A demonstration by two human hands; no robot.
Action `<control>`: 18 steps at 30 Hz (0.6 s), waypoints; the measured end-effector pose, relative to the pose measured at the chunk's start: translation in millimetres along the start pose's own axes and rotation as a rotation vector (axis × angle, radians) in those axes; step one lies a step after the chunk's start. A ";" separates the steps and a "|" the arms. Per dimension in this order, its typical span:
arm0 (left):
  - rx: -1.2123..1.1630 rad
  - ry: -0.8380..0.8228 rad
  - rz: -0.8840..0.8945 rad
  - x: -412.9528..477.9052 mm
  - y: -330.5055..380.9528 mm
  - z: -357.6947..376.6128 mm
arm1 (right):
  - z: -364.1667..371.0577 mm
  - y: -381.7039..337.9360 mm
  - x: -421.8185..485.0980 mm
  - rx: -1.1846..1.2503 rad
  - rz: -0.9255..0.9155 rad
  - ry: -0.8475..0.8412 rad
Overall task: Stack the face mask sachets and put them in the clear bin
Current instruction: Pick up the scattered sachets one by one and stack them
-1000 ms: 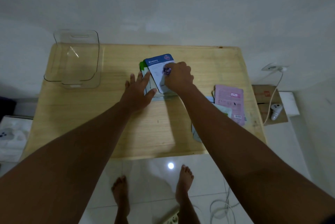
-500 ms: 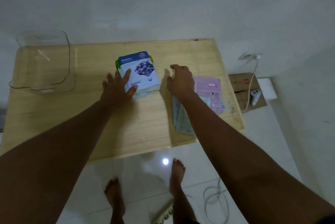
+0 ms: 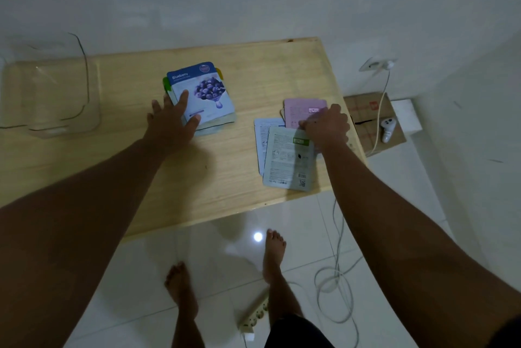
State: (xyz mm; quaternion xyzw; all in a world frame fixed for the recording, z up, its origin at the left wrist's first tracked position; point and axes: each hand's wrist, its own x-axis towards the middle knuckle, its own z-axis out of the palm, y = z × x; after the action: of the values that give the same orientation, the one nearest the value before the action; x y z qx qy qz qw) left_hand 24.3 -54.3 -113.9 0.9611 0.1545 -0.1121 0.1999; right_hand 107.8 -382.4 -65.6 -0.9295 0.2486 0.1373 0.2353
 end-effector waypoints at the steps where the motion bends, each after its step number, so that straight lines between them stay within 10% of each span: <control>1: -0.002 0.001 0.000 -0.2 0.1 0.0 | -0.9 0.7 2.3 0.028 -0.012 0.016; 18: -0.031 -0.013 0.016 -4.5 0.2 -3.1 | -10.3 -69.9 -17.1 0.245 -0.535 0.159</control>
State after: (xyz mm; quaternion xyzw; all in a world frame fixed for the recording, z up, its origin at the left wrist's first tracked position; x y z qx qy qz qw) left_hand 20.6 -54.3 -109.8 0.9583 0.1470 -0.1145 0.2166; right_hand 131.7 -327.3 -24.7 -0.9346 0.0273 -0.0338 0.3531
